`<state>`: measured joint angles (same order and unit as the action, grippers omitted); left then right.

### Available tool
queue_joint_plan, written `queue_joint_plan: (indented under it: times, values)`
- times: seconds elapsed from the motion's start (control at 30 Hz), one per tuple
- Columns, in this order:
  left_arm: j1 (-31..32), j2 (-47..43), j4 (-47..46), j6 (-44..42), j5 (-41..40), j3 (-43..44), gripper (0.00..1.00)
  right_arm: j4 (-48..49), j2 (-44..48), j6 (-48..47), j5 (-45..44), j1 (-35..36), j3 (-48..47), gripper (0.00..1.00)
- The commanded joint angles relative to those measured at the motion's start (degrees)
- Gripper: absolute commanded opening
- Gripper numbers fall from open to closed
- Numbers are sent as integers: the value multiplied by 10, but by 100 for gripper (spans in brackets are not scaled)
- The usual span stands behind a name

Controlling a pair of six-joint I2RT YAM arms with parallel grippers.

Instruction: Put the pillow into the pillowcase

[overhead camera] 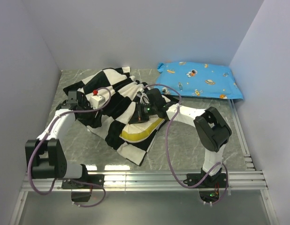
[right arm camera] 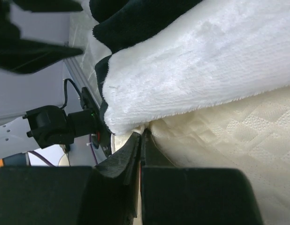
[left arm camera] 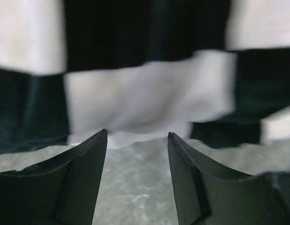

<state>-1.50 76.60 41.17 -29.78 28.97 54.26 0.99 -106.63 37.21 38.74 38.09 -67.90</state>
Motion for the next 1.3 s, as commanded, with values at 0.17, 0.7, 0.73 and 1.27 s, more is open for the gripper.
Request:
queue_joint_plan:
  times: [0.17, 0.7, 0.73, 1.27]
  values:
    - [-3, 110, -71, -18, -41, 3, 47, 57, 14, 1, -6, -6, 9, 0]
    - [185, 47, 149, -92, 246, 101, 26, 76, -27, 53, -4, 2, -49, 0]
    - [152, 30, 129, -59, 234, 96, 41, 76, -24, 49, -6, 1, -44, 0]
    - [-51, 173, -47, -79, -88, 111, 50, 70, -12, 29, 15, -2, -24, 0]
